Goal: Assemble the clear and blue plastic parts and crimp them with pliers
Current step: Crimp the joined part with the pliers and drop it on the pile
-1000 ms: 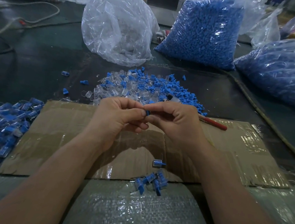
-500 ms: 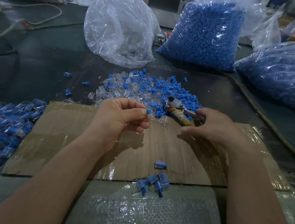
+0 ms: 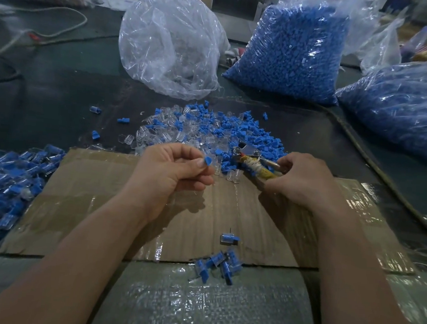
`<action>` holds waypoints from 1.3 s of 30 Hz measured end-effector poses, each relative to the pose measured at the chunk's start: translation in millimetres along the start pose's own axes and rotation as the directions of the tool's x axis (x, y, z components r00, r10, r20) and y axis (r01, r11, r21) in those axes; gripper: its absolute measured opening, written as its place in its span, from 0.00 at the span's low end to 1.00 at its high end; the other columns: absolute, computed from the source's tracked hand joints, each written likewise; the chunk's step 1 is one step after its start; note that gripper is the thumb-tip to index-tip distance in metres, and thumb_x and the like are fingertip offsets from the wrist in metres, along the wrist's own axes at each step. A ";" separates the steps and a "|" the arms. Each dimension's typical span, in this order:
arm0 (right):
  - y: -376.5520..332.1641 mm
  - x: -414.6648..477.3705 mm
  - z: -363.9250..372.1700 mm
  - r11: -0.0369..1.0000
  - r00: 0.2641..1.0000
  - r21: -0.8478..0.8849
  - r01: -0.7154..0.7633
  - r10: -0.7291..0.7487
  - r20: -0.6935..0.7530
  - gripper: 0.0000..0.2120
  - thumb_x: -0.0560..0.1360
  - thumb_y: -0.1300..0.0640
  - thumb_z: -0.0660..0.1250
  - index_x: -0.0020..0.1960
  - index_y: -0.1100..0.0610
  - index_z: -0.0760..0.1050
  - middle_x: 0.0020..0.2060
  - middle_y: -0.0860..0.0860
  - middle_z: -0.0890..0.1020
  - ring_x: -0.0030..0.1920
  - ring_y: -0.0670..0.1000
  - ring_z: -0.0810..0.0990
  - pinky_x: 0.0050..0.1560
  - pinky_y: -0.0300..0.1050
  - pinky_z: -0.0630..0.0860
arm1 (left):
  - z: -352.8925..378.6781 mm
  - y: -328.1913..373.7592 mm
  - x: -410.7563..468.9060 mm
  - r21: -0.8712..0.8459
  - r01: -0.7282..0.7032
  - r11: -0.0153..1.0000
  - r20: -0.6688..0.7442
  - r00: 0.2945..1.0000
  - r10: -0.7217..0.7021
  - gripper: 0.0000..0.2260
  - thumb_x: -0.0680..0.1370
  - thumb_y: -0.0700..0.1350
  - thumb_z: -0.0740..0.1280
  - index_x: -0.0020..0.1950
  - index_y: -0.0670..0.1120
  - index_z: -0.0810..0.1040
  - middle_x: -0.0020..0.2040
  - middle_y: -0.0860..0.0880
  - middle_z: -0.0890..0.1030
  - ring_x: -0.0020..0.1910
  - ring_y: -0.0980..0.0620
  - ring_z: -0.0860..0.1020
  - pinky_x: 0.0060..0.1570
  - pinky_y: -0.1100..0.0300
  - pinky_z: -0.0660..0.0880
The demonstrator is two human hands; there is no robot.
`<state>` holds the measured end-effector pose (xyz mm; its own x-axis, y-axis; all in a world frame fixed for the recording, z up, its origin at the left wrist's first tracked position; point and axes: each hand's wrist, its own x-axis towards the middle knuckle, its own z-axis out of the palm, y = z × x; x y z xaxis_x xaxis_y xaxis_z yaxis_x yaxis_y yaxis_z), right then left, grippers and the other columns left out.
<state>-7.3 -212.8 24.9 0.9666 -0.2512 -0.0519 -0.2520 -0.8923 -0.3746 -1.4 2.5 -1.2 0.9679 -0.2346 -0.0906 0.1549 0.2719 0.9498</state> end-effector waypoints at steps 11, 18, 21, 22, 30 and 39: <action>-14.6 -13.8 3.4 0.932 0.915 0.147 0.332 -0.280 -0.291 0.18 0.66 0.68 0.65 0.54 0.55 0.74 0.43 0.48 0.73 0.44 0.50 0.73 0.44 0.43 0.67 | 3.1 1.3 1.5 -0.066 -0.131 0.989 -0.108 0.987 0.123 0.04 0.69 0.36 0.66 0.43 0.39 0.75 0.32 0.46 0.83 0.31 0.53 0.81 0.30 0.67 0.76; -25.8 -19.5 17.2 0.880 0.865 0.054 0.473 -0.452 -0.217 0.15 0.67 0.65 0.66 0.53 0.55 0.73 0.44 0.47 0.72 0.46 0.47 0.68 0.57 0.48 0.66 | 3.5 2.9 1.5 -0.072 -0.207 0.976 -0.141 0.971 0.195 0.03 0.74 0.34 0.63 0.43 0.40 0.75 0.34 0.47 0.83 0.33 0.52 0.82 0.31 0.66 0.77; -26.3 -18.9 19.1 0.888 0.878 0.044 0.458 -0.445 -0.176 0.15 0.67 0.64 0.65 0.53 0.54 0.71 0.45 0.46 0.70 0.44 0.41 0.61 0.65 0.52 0.62 | 5.3 2.9 1.6 -0.067 -0.232 0.970 -0.149 0.964 0.220 0.03 0.74 0.33 0.63 0.43 0.40 0.74 0.33 0.47 0.83 0.32 0.53 0.82 0.31 0.66 0.77; -26.4 -18.8 19.3 0.890 0.882 0.049 0.453 -0.440 -0.169 0.15 0.68 0.64 0.65 0.53 0.53 0.71 0.45 0.46 0.70 0.43 0.40 0.60 0.66 0.53 0.62 | 5.7 2.9 1.5 -0.067 -0.236 0.969 -0.148 0.963 0.224 0.03 0.74 0.33 0.63 0.43 0.40 0.74 0.33 0.47 0.83 0.32 0.53 0.82 0.31 0.66 0.77; -27.3 -20.0 21.0 0.884 0.887 0.087 0.460 -0.453 -0.087 0.13 0.69 0.62 0.65 0.51 0.52 0.68 0.45 0.49 0.72 0.48 0.51 0.69 0.47 0.45 0.67 | 7.1 2.0 0.7 -0.071 -0.252 0.965 -0.154 0.959 0.239 0.05 0.69 0.38 0.66 0.44 0.39 0.75 0.33 0.47 0.83 0.32 0.53 0.82 0.31 0.66 0.77; -29.7 -20.1 20.2 0.881 0.886 0.097 0.463 -0.456 -0.087 0.15 0.67 0.63 0.67 0.50 0.49 0.72 0.36 0.39 0.66 0.38 0.37 0.66 0.37 0.30 0.59 | 7.4 -0.1 0.3 0.051 -0.312 0.949 -0.163 0.935 0.316 0.02 0.73 0.36 0.65 0.42 0.42 0.75 0.32 0.48 0.83 0.31 0.54 0.81 0.31 0.67 0.76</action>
<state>-18.3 -173.7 18.4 0.9668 0.1520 0.2054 0.2304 -0.8662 -0.4434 -2.6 -4.5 0.9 0.9859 0.0190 0.1665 -0.1650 0.2839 0.9446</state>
